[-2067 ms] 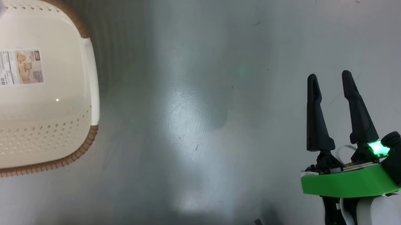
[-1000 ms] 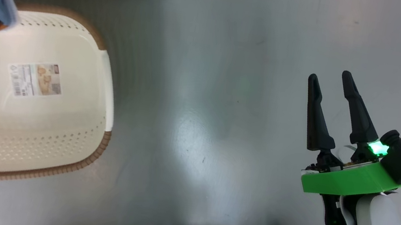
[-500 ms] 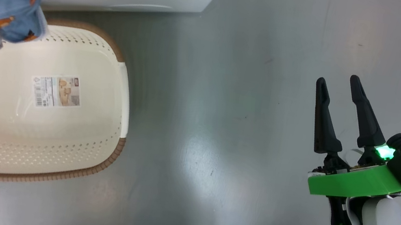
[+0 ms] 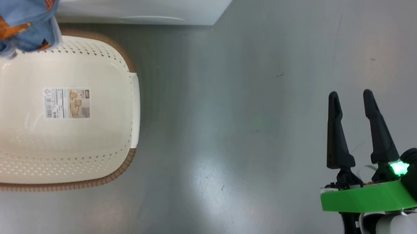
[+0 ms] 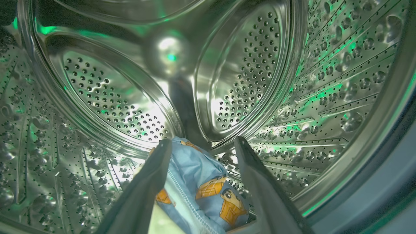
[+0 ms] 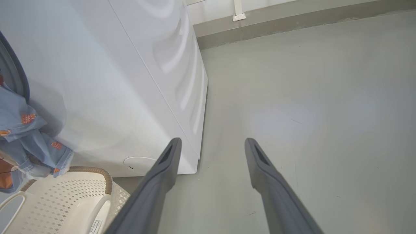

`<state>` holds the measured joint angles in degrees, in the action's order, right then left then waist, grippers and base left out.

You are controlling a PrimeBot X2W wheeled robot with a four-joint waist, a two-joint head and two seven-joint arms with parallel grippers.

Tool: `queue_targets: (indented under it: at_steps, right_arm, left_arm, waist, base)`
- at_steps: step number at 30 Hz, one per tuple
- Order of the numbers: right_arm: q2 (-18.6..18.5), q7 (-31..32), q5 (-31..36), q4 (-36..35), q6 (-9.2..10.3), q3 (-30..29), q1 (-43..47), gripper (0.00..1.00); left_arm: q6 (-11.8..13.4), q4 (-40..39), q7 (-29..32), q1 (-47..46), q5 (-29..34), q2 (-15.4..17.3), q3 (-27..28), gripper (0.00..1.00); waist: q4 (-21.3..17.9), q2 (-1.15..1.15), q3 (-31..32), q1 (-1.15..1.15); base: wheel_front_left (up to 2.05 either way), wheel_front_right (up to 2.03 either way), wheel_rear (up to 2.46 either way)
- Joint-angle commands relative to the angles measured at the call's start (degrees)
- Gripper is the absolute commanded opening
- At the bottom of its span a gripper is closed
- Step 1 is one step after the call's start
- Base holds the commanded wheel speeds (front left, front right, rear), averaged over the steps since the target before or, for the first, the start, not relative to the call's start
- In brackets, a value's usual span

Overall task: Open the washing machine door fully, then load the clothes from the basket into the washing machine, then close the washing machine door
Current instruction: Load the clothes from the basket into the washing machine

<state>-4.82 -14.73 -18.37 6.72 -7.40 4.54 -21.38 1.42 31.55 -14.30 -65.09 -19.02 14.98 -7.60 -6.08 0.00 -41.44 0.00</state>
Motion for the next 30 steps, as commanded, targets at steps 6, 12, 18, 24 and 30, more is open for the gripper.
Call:
queue_targets:
  at_steps: [6,12,18,24,30]
  right_arm:
    - [0.2,-0.3,0.0,-1.0,-0.09,0.7,3.0,1.00]
    - [0.1,-0.3,0.1,-1.0,-0.09,0.6,3.4,1.00]
    - [0.0,-0.3,0.1,-1.0,-0.09,0.4,3.6,1.00]
    - [0.0,-0.3,0.1,-1.0,-0.09,0.4,3.7,1.00]
    - [-0.1,-0.3,0.1,-1.0,-0.09,0.5,3.7,1.00]
  left_arm:
    - [2.1,-8.3,-0.6,6.7,-0.5,2.5,1.6,1.00]
    - [3.5,-13.5,-0.3,12.2,-0.9,2.6,1.9,1.00]
    - [5.4,-19.6,-0.4,18.4,-0.8,2.1,2.4,1.00]
    - [6.8,-24.6,-0.6,24.0,-0.1,1.7,2.9,1.00]
    - [8.7,-30.1,-0.7,31.0,1.9,1.2,3.7,1.00]
  waist:
    - [0.4,0.00,0.9,0.00]
    - [0.8,0.00,1.6,0.00]
    - [1.2,0.00,2.0,0.00]
    - [1.5,0.00,2.1,0.00]
    - [1.6,0.00,2.4,0.00]
  base:
    - [0.00,0.00,0.00]
    - [0.00,0.00,0.00]
    - [0.00,0.00,0.00]
    - [0.00,0.00,0.00]
    - [0.00,0.00,0.00]
